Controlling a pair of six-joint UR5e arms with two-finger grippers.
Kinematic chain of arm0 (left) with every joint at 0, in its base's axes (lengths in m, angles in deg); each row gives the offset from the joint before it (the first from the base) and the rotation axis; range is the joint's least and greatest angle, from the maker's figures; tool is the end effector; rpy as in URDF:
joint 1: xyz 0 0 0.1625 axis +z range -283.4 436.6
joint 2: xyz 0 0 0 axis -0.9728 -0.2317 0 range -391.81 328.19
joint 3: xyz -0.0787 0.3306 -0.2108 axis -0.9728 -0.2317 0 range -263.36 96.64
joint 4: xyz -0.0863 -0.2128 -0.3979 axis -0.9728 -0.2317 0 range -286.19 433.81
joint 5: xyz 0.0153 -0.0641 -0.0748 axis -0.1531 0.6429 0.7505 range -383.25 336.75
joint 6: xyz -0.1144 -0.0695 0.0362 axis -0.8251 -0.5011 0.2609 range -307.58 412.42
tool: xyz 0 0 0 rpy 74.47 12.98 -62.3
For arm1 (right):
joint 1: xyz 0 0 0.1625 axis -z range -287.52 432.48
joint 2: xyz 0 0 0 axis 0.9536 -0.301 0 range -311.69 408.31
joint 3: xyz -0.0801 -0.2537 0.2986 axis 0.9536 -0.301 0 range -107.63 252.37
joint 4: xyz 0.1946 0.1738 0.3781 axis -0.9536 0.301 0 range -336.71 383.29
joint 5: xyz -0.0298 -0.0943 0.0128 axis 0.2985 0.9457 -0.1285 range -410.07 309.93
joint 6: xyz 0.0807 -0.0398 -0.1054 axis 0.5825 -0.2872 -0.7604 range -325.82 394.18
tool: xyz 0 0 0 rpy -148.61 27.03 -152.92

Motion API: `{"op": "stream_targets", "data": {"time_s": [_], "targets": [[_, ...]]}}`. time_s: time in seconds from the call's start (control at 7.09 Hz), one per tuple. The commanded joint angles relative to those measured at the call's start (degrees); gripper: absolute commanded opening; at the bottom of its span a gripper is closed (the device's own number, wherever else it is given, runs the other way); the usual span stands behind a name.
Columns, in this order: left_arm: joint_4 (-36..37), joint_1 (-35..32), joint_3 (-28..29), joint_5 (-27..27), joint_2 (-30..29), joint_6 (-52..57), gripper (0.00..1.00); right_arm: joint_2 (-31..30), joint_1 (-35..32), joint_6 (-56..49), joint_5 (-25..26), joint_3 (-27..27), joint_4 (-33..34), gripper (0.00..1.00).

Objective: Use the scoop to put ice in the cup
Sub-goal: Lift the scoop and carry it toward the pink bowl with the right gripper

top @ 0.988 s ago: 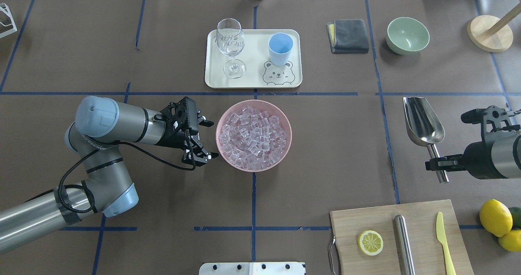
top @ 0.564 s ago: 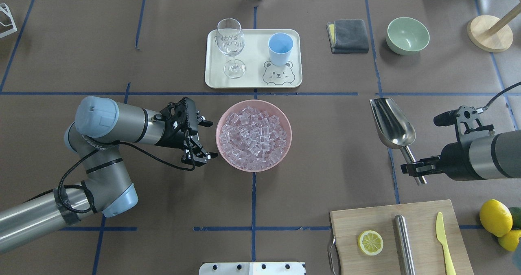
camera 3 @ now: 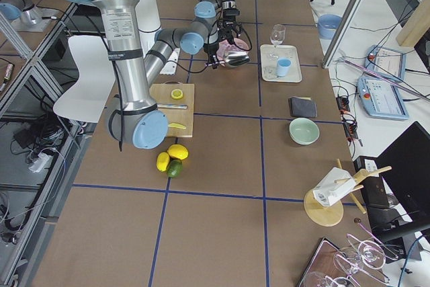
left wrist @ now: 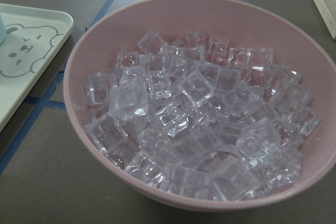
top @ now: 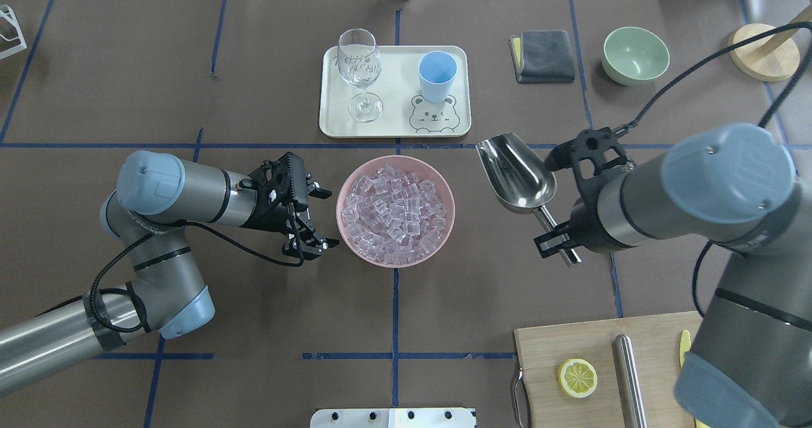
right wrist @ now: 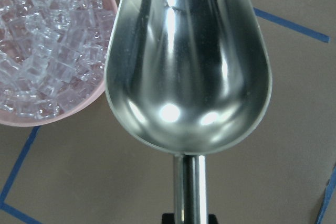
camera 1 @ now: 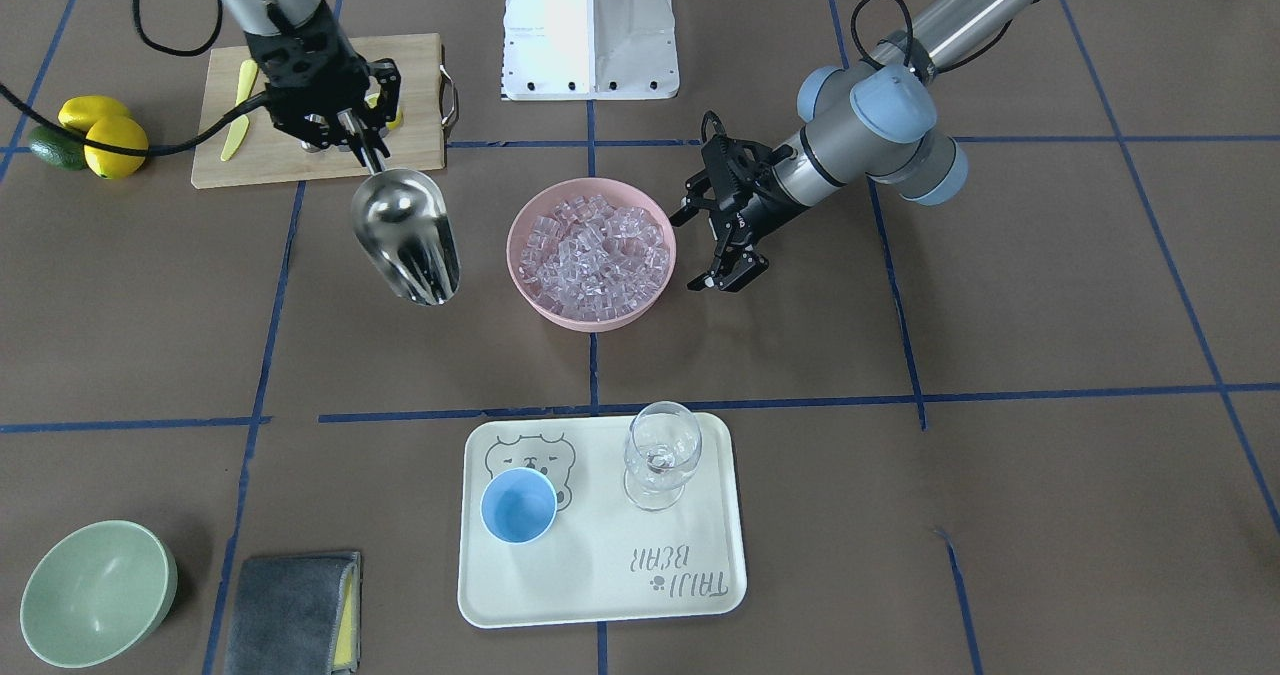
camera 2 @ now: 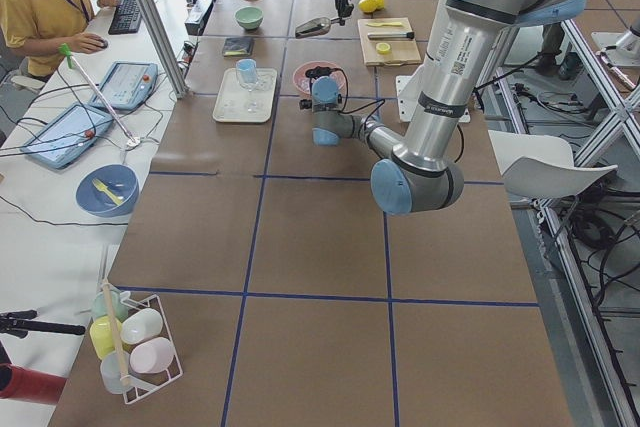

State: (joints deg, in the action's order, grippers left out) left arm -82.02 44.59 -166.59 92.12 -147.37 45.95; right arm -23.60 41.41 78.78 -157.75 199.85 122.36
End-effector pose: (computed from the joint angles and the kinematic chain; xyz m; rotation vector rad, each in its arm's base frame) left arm 0.5739 -0.4457 0.2942 1.0934 1.1372 1.0416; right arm -0.4131 -0.3553 0.1985 0.2707 -0.8170 -0.3598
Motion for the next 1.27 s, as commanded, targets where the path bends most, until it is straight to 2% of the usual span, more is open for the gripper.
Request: {"op": "stream_targets", "data": {"time_s": [0.0,0.42,0.56,0.71,0.85,0.99,1.13], "targets": [[0.0,0.02,0.17,0.03,0.06,0.06,1.0,11.6,3.03,-5.04,2.66,-0.05,16.04,0.0],[-0.09,0.37,0.35,-0.06,-0.02,-0.03,1.0,13.03,5.84,-2.41,2.74,-1.1,16.78,0.0],[-0.09,0.46,0.35,-0.06,-0.02,-0.03,1.0,12.77,6.46,-4.32,3.79,-1.62,16.78,0.0],[-0.18,0.37,0.35,0.03,0.06,-0.03,1.0,12.85,7.16,-11.65,4.24,-1.98,18.26,0.0],[-0.09,0.46,0.35,0.03,0.06,-0.03,1.0,13.98,7.08,-19.29,4.15,-2.07,22.97,0.0],[-0.09,0.46,0.35,-0.05,-0.02,-0.03,1.0,19.04,6.99,-27.37,4.15,-2.33,32.85,0.0],[-0.18,0.46,0.35,0.03,-0.02,-0.03,1.0,22.14,6.64,-32.07,3.8,-2.42,39.12,0.0]]}}
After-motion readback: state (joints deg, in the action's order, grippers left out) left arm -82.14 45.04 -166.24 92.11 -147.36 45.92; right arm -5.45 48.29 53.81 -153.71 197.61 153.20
